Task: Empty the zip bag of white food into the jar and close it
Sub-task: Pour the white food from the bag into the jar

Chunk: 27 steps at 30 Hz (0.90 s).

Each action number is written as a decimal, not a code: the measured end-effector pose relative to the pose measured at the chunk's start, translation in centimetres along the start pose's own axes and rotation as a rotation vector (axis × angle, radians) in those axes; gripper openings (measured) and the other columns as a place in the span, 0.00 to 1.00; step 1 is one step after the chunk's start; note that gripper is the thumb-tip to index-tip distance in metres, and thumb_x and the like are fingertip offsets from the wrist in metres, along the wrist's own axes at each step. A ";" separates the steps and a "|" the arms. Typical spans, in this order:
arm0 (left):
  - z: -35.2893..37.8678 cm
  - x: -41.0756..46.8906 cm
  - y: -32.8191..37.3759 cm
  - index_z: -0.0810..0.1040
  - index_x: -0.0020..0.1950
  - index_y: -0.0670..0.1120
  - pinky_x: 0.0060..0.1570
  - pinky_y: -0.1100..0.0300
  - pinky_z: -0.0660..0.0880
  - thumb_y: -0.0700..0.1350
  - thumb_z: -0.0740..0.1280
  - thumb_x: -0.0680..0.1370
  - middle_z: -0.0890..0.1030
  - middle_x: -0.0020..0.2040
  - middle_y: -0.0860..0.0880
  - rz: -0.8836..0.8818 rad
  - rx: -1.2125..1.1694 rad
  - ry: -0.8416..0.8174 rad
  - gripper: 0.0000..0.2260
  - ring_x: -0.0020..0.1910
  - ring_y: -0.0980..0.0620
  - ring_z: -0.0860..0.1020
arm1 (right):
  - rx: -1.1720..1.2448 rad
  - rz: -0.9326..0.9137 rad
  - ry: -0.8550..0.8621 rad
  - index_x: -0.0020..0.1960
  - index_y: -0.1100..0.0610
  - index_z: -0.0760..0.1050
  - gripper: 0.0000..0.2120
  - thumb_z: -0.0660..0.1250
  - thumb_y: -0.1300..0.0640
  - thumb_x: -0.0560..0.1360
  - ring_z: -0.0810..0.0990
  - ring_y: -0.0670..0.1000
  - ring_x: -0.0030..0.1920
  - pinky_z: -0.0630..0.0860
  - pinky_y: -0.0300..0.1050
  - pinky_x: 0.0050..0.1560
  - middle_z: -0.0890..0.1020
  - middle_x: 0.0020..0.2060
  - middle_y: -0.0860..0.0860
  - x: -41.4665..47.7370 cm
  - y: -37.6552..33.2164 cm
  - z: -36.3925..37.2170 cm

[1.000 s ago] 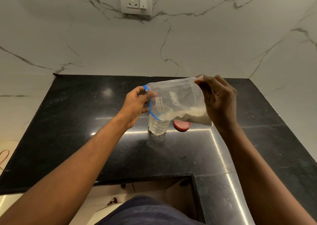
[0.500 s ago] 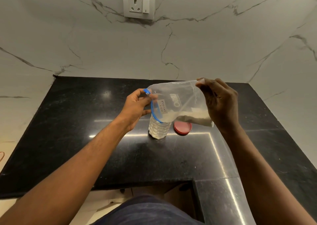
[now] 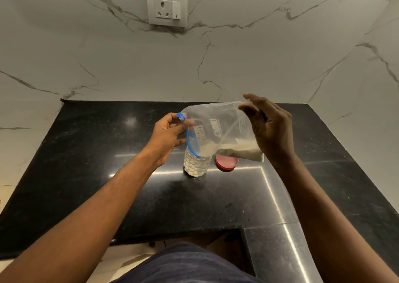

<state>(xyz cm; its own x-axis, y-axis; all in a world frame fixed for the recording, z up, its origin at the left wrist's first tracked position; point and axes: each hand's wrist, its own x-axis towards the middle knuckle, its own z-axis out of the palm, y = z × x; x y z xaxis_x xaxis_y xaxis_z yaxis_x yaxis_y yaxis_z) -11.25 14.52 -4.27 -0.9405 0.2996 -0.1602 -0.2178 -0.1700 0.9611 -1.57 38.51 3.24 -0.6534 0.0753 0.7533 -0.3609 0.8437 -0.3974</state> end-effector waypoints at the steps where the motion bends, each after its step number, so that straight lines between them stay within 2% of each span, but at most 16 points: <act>1: 0.0 0.0 0.0 0.81 0.61 0.46 0.45 0.55 0.86 0.42 0.75 0.79 0.89 0.52 0.49 -0.004 -0.005 0.006 0.11 0.52 0.51 0.88 | -0.011 0.019 -0.016 0.65 0.61 0.81 0.18 0.73 0.52 0.79 0.79 0.38 0.38 0.74 0.26 0.47 0.84 0.45 0.46 0.0 0.0 0.0; 3: -0.1 0.1 -0.1 0.81 0.61 0.47 0.45 0.55 0.86 0.41 0.75 0.79 0.89 0.52 0.49 -0.007 -0.008 0.011 0.11 0.53 0.51 0.88 | 0.000 0.077 -0.023 0.64 0.60 0.82 0.21 0.76 0.49 0.77 0.72 0.38 0.31 0.71 0.28 0.40 0.81 0.35 0.47 0.1 0.0 -0.2; 7: -0.3 -0.1 -0.2 0.80 0.62 0.47 0.47 0.53 0.87 0.41 0.74 0.80 0.89 0.52 0.49 -0.013 0.012 0.039 0.11 0.53 0.49 0.88 | 0.079 0.066 -0.066 0.51 0.60 0.86 0.14 0.81 0.51 0.72 0.76 0.41 0.34 0.74 0.34 0.37 0.84 0.39 0.47 0.1 0.0 -0.2; 9: -0.2 -0.3 0.1 0.78 0.62 0.48 0.52 0.50 0.86 0.42 0.73 0.81 0.89 0.51 0.49 -0.025 0.112 0.087 0.10 0.54 0.47 0.88 | 0.135 0.082 -0.051 0.44 0.57 0.85 0.10 0.82 0.51 0.71 0.75 0.41 0.33 0.72 0.38 0.34 0.82 0.36 0.43 0.2 0.1 -0.2; 11: -0.2 -0.8 0.7 0.75 0.66 0.48 0.56 0.53 0.83 0.45 0.74 0.81 0.85 0.57 0.48 0.002 0.293 0.160 0.15 0.58 0.47 0.84 | 0.166 0.091 -0.060 0.45 0.53 0.85 0.08 0.81 0.51 0.72 0.74 0.41 0.33 0.72 0.38 0.34 0.80 0.36 0.40 0.1 0.4 -0.2; 13: 0.0 -1.3 1.8 0.72 0.71 0.49 0.60 0.55 0.76 0.48 0.76 0.79 0.78 0.64 0.48 0.218 0.570 0.247 0.23 0.63 0.48 0.78 | 0.184 0.088 -0.099 0.47 0.50 0.84 0.07 0.80 0.51 0.73 0.76 0.42 0.34 0.73 0.40 0.34 0.81 0.37 0.40 -0.2 0.4 -0.3; 15: 1.1 -2.2 3.8 0.72 0.74 0.51 0.65 0.49 0.67 0.51 0.76 0.78 0.75 0.69 0.49 0.542 0.838 0.229 0.26 0.67 0.50 0.73 | 0.191 0.100 -0.121 0.48 0.53 0.85 0.07 0.80 0.51 0.73 0.77 0.46 0.35 0.75 0.44 0.34 0.82 0.37 0.46 -0.4 0.3 -0.1; 16: 2.0 -2.4 5.0 0.73 0.74 0.53 0.66 0.46 0.65 0.54 0.75 0.78 0.75 0.70 0.50 0.647 0.932 0.141 0.26 0.69 0.50 0.72 | 0.191 0.110 -0.129 0.48 0.53 0.85 0.07 0.79 0.52 0.74 0.76 0.47 0.35 0.74 0.45 0.34 0.82 0.37 0.49 -0.5 0.2 0.0; 18: 4.3 -2.5 6.9 0.74 0.75 0.54 0.68 0.46 0.62 0.58 0.72 0.79 0.77 0.72 0.52 0.702 1.088 -0.102 0.26 0.72 0.48 0.72 | 0.197 0.133 -0.145 0.48 0.54 0.85 0.05 0.79 0.54 0.75 0.74 0.45 0.35 0.73 0.43 0.34 0.80 0.37 0.50 -0.4 0.1 0.1; 20: 6.5 -2.3 8.0 0.78 0.72 0.52 0.69 0.43 0.64 0.57 0.71 0.81 0.83 0.67 0.51 0.687 1.180 -0.282 0.21 0.68 0.47 0.77 | 0.212 0.178 -0.153 0.48 0.58 0.86 0.07 0.77 0.55 0.76 0.73 0.44 0.35 0.71 0.42 0.34 0.78 0.37 0.48 -0.3 0.1 0.2; 22: 7.9 -2.1 8.4 0.84 0.62 0.47 0.63 0.38 0.72 0.54 0.71 0.82 0.87 0.52 0.47 0.651 1.157 -0.358 0.13 0.54 0.45 0.82 | 0.235 0.240 -0.159 0.49 0.62 0.86 0.08 0.75 0.56 0.78 0.73 0.46 0.37 0.71 0.40 0.36 0.77 0.38 0.48 -0.3 0.2 0.2; 24: 8.2 -1.6 8.6 0.86 0.54 0.45 0.58 0.35 0.76 0.52 0.70 0.83 0.86 0.44 0.46 0.624 1.093 -0.365 0.11 0.46 0.45 0.83 | 0.265 0.300 -0.157 0.50 0.61 0.85 0.07 0.72 0.58 0.80 0.77 0.48 0.39 0.74 0.42 0.39 0.79 0.40 0.49 -0.5 0.2 0.1; 27: 8.0 -0.8 8.4 0.87 0.51 0.45 0.54 0.37 0.78 0.48 0.71 0.83 0.86 0.42 0.47 0.598 0.992 -0.345 0.09 0.44 0.47 0.83 | 0.347 0.421 -0.197 0.55 0.56 0.83 0.04 0.70 0.57 0.82 0.84 0.51 0.43 0.81 0.48 0.42 0.85 0.44 0.50 -1.7 0.5 0.0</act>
<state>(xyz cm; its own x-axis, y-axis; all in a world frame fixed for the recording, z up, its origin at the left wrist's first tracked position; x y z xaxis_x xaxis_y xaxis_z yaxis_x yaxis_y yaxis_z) -10.20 20.37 5.70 -0.6724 0.6802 0.2920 0.6651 0.3820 0.6416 -0.63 38.84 1.79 -0.8874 0.2385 0.3944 -0.2181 0.5366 -0.8152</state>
